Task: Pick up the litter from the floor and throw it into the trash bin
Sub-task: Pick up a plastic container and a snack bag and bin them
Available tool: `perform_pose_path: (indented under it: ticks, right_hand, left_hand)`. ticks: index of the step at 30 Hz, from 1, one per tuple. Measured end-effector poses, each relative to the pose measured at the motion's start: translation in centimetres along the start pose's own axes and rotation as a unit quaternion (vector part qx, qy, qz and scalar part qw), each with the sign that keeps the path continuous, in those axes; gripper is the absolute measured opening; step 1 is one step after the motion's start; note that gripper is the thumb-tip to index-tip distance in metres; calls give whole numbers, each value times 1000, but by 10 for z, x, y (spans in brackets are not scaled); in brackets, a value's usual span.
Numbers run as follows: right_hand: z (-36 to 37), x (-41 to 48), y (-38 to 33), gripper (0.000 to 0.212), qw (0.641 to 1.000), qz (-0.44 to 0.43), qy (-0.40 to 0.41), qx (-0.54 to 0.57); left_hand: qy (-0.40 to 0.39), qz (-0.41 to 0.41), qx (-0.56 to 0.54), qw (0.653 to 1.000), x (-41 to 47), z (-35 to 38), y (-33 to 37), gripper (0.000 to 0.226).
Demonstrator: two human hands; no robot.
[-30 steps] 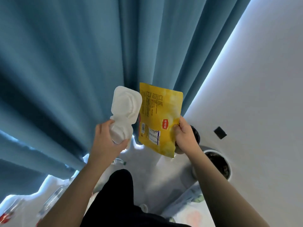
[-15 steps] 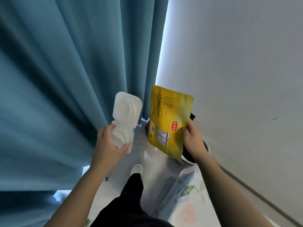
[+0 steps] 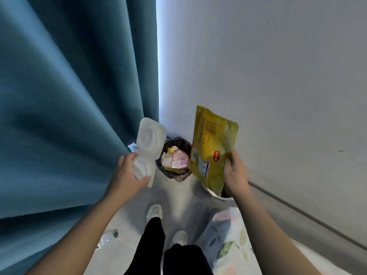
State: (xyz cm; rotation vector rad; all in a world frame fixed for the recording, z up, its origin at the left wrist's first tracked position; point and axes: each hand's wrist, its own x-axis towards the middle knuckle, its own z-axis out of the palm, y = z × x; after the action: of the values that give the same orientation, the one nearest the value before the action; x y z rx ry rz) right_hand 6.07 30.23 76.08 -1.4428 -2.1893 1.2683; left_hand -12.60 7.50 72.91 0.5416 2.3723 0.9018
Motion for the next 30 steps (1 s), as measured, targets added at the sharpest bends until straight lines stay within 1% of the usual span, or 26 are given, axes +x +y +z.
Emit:
perform_pose_path:
  ticks: [4, 8, 11, 15, 19, 22, 24, 27, 30]
  right_hand:
    - [38, 57, 31, 35, 999, 25, -24, 6]
    - [104, 123, 81, 38, 997, 2, -74, -7]
    - [152, 169, 131, 42, 994, -20, -97, -42]
    - [194, 211, 186, 38, 992, -44, -104, -61]
    - [211, 227, 222, 39, 992, -61, -86, -67]
    - [223, 235, 242, 41, 993, -63, -73, -68]
    - [233, 239, 255, 43, 993, -62, -75, -69]
    - [246, 244, 270, 47, 992, -68, -84, -64]
    - [257, 246, 279, 48, 990, -77, -97, -68]
  left_hand:
    - [-50, -45, 1, 998, 72, 62, -17, 75]
    - [-85, -104, 3, 991, 138, 145, -61, 78]
    - [-104, -150, 3, 983, 175, 207, -103, 79]
    - [-157, -153, 53, 974, 219, 272, -144, 82]
    - [-137, -154, 96, 974, 265, 322, -158, 83]
    - [-148, -150, 178, 961, 291, 358, -170, 89]
    - [-152, -133, 242, 949, 303, 382, -182, 92]
    - [-148, -98, 317, 932, 316, 413, -203, 81]
    - [-170, -78, 366, 912, 326, 428, -222, 75]
